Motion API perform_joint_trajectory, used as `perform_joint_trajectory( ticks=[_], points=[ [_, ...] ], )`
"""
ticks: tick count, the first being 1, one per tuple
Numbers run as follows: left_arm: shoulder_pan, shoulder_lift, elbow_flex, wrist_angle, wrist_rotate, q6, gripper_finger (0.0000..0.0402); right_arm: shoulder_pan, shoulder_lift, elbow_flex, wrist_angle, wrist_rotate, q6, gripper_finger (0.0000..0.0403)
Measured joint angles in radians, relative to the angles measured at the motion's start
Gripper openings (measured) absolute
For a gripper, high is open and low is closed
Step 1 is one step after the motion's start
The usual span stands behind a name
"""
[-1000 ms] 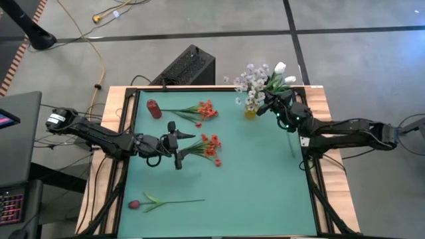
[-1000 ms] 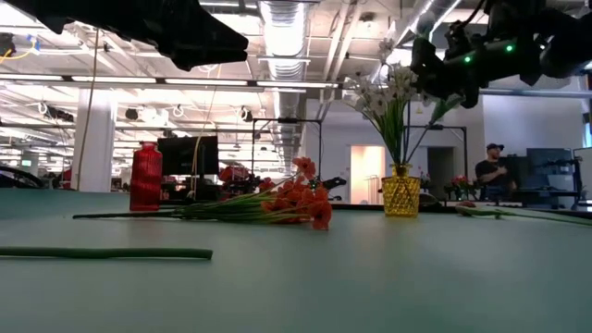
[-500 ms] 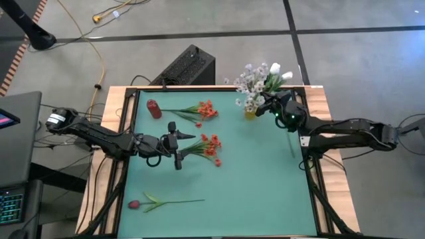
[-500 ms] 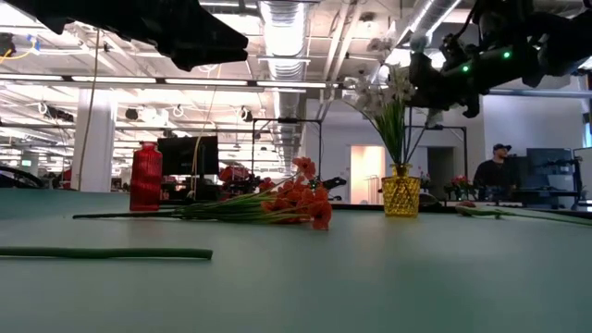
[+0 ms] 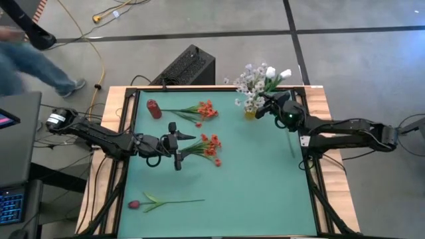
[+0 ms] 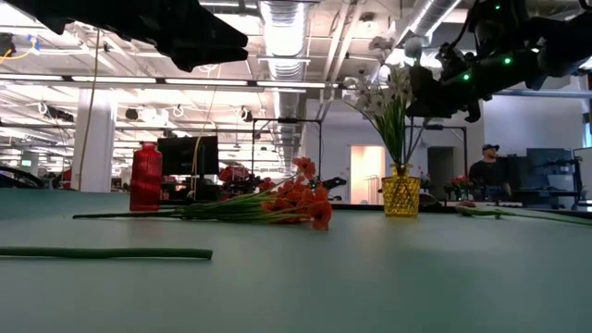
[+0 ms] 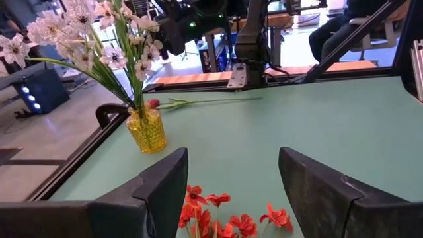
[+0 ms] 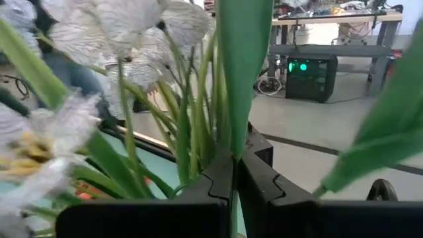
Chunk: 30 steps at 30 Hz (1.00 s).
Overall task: Sort flowers into vase by color
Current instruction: Put the white tulip into the yellow vase
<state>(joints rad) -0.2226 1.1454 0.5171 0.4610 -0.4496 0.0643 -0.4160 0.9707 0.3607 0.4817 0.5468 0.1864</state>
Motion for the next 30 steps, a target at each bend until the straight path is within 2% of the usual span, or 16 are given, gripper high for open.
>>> perform_joint_trajectory(
  ticks=[8, 16, 21, 30],
  points=[
    [0.0, 0.0, 0.0, -0.006, 0.0, -0.009, 0.0226, -0.001, 0.0, 0.0, -0.003, -0.001, 0.0, 0.0042],
    [0.0, 0.0, 0.0, -0.009, 0.0, -0.009, 0.0226, -0.001, 0.0, -0.001, -0.013, -0.076, -0.003, 0.0068],
    [0.0, 0.0, 0.0, -0.009, 0.0, -0.009, 0.0226, -0.001, -0.003, -0.001, -0.057, -0.078, -0.003, 0.0111],
    [0.0, 0.0, 0.0, -0.009, 0.0, -0.006, 0.0226, 0.015, -0.066, -0.001, -0.179, -0.131, 0.007, 0.0221]
  ],
)
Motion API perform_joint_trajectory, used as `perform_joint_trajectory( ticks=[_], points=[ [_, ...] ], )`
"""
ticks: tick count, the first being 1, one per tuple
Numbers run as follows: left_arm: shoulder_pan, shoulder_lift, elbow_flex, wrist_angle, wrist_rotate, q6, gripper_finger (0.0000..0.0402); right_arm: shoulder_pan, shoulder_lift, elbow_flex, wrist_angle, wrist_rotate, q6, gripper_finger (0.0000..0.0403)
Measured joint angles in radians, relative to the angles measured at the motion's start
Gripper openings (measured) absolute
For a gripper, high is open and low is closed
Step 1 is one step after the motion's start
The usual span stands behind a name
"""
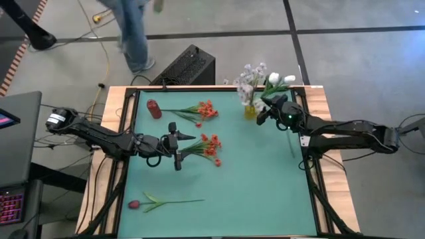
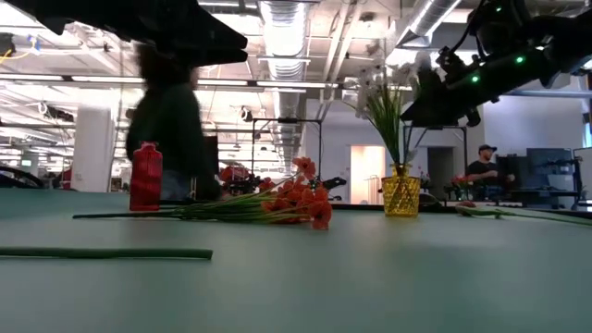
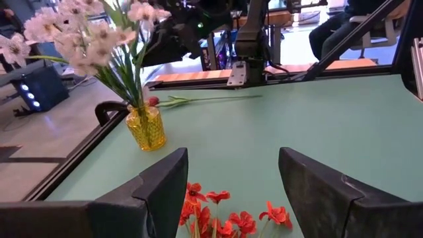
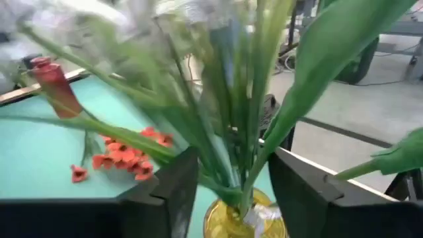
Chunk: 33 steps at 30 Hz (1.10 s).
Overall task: Sort flowers into vase by color
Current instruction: Put the white tulip into the yellow vase, then put the top red tulip into the red vase
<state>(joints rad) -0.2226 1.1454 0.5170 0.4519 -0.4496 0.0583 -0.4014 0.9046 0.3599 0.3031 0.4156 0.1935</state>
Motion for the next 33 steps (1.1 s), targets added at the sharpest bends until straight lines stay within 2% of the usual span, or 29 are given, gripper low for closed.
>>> perform_joint_trajectory(
  ticks=[4, 11, 17, 23, 27, 33],
  points=[
    [0.0, 0.0, 0.0, 0.003, 0.0, 0.004, 0.0226, 0.014, -0.057, 0.036, -0.14, 0.0, -0.004, 0.025],
    [0.0, 0.0, 0.0, 0.018, 0.008, 0.024, 0.0226, 0.056, -0.122, 0.181, -0.537, 0.0, 0.001, 0.0255],
    [0.0, 0.0, 0.0, 0.018, 0.009, 0.024, 0.0226, 0.096, -0.127, 0.281, -0.864, 0.0, 0.116, 0.0256],
    [0.0, 0.0, 0.0, 0.017, 0.01, 0.028, 0.0226, 0.164, -0.127, 0.294, -1.1, -0.029, 0.269, 0.0256],
    [0.0, 0.0, 0.0, 0.017, 0.01, 0.028, 0.0226, 0.241, -0.127, 0.278, -1.183, -0.027, 0.38, 0.0256],
    [0.0, 0.0, 0.0, 0.017, 0.01, 0.027, 0.0226, 0.387, -0.123, 0.222, -1.176, -0.027, 0.515, 0.0256]
  ],
)
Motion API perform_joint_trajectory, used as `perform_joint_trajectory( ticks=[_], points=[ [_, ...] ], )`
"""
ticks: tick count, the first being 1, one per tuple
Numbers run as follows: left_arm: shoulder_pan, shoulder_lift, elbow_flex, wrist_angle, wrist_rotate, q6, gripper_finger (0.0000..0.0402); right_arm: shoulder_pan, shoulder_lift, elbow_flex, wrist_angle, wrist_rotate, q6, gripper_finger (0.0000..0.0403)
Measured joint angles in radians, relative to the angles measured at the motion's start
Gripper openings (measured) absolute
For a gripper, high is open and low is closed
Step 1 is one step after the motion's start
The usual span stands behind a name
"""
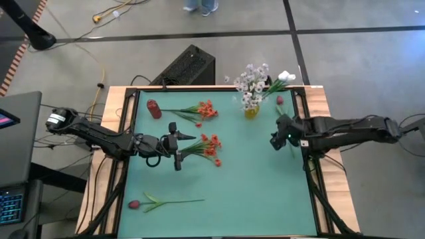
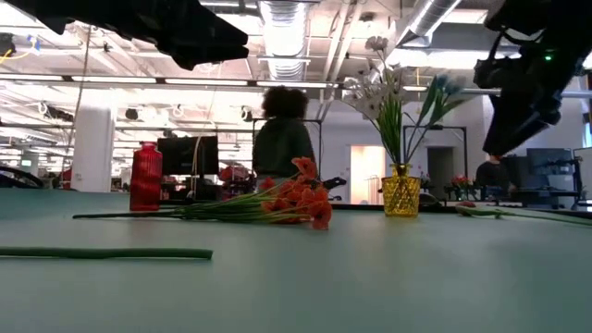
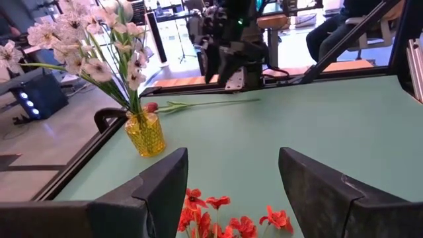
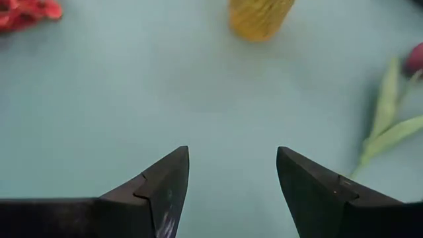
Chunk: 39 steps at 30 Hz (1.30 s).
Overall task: Sort flowers into vase by color
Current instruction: Put the top red tulip into the red vase
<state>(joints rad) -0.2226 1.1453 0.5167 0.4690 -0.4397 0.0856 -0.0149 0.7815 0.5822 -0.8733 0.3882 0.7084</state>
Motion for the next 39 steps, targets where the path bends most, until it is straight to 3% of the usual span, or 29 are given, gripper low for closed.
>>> perform_joint_trajectory(
  ticks=[7, 13, 20, 27, 33, 39],
  points=[
    [0.012, 0.0, 0.0, 0.006, -0.072, -0.002, 0.0226, 0.134, 0.005, -0.07, 0.045, 0.007, 0.118, 0.0256],
    [0.086, 0.002, 0.0, 0.074, -0.115, -0.19, 0.0226, 0.196, 0.005, -0.105, 0.05, 0.035, 0.21, 0.0256],
    [0.14, 0.104, 0.0, 0.292, -0.102, -0.293, 0.0226, 0.267, 0.011, -0.144, 0.055, 0.069, 0.299, 0.0256],
    [0.176, 0.302, 0.015, 0.554, 0.049, -0.315, 0.0226, 0.331, 0.041, -0.165, 0.085, 0.066, 0.356, 0.0256],
    [0.196, 0.4, 0.078, 0.567, 0.164, -0.307, 0.0226, 0.35, 0.069, -0.165, 0.097, 0.061, 0.409, 0.0256],
    [0.196, 0.402, 0.09, 0.566, 0.23, -0.252, 0.0226, 0.341, 0.078, -0.165, 0.1, 0.053, 0.453, 0.0256]
  ],
)
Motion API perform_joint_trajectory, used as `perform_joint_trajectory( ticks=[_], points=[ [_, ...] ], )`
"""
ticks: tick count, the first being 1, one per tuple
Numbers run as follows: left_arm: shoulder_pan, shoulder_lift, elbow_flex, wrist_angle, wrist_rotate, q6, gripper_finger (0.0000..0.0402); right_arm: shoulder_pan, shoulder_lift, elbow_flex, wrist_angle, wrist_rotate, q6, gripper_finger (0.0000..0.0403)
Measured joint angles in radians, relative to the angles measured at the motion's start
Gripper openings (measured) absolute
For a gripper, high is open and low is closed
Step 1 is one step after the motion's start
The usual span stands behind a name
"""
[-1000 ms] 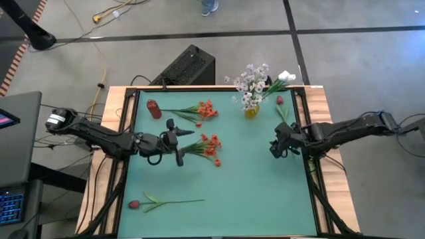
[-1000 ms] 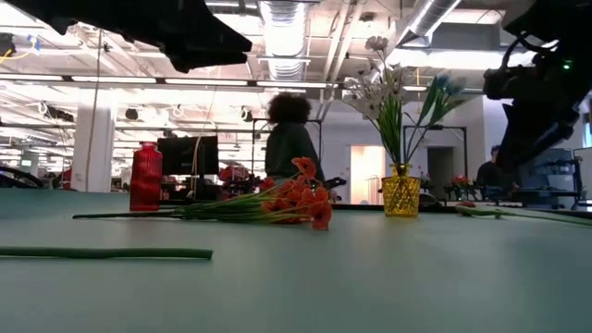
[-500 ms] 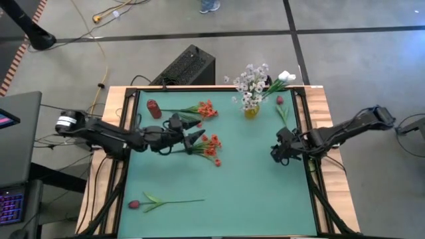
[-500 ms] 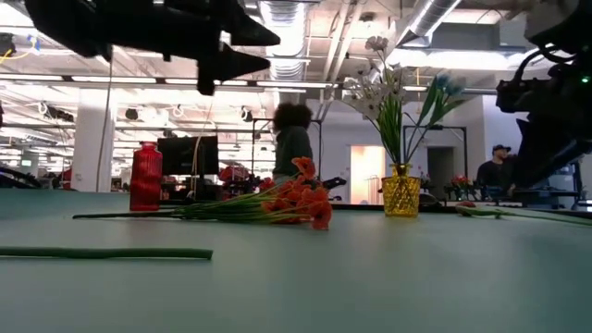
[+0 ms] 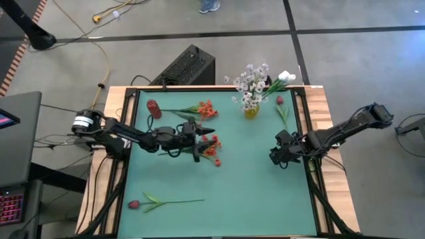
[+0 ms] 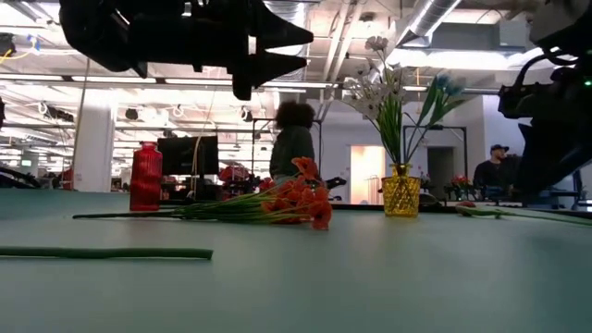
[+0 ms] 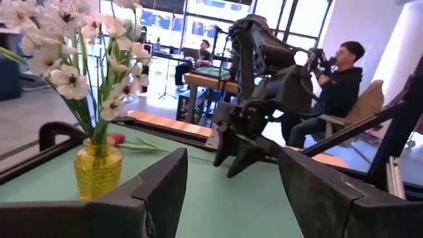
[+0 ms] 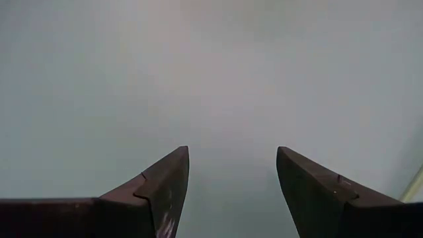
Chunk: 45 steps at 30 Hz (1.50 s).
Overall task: Sort flowers into vase by color
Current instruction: Put the top red tulip into the red vase
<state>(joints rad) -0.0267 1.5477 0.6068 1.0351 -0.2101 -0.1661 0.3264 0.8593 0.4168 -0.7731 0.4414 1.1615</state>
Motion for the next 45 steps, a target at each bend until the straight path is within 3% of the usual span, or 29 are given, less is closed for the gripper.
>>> perform_joint_trajectory(
  ticks=[5, 13, 21, 25, 30, 36, 45],
  points=[
    [0.001, -0.05, -0.003, -0.081, 0.028, 0.044, 0.0226, -0.032, 0.005, 0.0, -0.005, -0.04, 0.045, 0.0256],
    [-0.004, -0.203, -0.003, -0.355, 0.101, 0.052, 0.0226, -0.137, 0.096, 0.0, -0.006, -0.087, 0.065, 0.0255],
    [-0.072, -0.318, -0.004, -0.587, 0.022, 0.061, 0.0226, -0.224, 0.178, 0.0, -0.008, -0.091, 0.038, 0.0254],
    [-0.099, -0.323, -0.008, -0.645, 0.002, 0.102, 0.0226, -0.235, 0.208, 0.0, -0.008, -0.091, 0.062, 0.0254],
    [-0.11, -0.339, -0.103, -0.595, -0.022, 0.088, 0.0226, -0.235, 0.244, 0.0, 0.008, -0.091, 0.077, 0.0254],
    [-0.11, -0.442, -0.165, -0.553, -0.011, 0.105, 0.0226, -0.239, 0.282, 0.001, 0.036, -0.078, 0.108, 0.0254],
    [-0.11, -0.549, -0.171, -0.666, -0.011, 0.215, 0.0226, -0.284, 0.36, 0.006, 0.093, -0.073, 0.125, 0.0254]
  ],
)
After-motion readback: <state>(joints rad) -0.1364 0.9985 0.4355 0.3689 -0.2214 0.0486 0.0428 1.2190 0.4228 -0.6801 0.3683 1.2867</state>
